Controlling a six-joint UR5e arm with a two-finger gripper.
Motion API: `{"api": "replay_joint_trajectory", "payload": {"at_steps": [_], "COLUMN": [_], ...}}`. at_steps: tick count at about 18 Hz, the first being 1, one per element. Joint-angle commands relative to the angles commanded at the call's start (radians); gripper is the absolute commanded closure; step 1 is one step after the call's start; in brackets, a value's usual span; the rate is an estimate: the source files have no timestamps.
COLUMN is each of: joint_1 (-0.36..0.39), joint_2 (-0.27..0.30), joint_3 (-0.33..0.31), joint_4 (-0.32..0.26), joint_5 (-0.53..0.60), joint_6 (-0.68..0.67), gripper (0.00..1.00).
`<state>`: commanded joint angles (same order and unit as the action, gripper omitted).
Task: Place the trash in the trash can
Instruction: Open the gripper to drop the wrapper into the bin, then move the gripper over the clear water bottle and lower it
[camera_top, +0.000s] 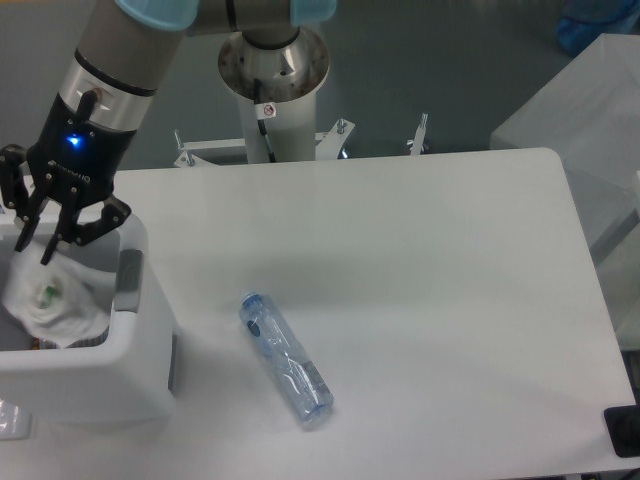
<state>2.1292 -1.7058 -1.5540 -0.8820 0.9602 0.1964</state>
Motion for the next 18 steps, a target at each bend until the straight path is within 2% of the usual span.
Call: {"api": "replay_joint_trajectory", "payload": {"at_steps": [2, 4, 6, 11, 15, 18], "joint_1": [0.002, 0.038, 0.104, 0.254, 0.319, 0.327], "joint_2": [0.0, -0.009, -0.043, -0.103, -0.187, -0.253], "joint_3": [0.006, 0.008, 0.005, 0.005, 0.003, 0.009], "joint_4": [0.0, -0.002, -0.002, -0.003, -0.005, -0.005], "joint_5": [0.014, 0.104, 0.149, 0.15, 0.185, 0.216], "joint_6": [-0.008, -0.02, -0.021, -0.06, -0.12, -0.13], "gripper": [0.05, 0.01, 0.01, 0.0, 0.0, 0.0]}}
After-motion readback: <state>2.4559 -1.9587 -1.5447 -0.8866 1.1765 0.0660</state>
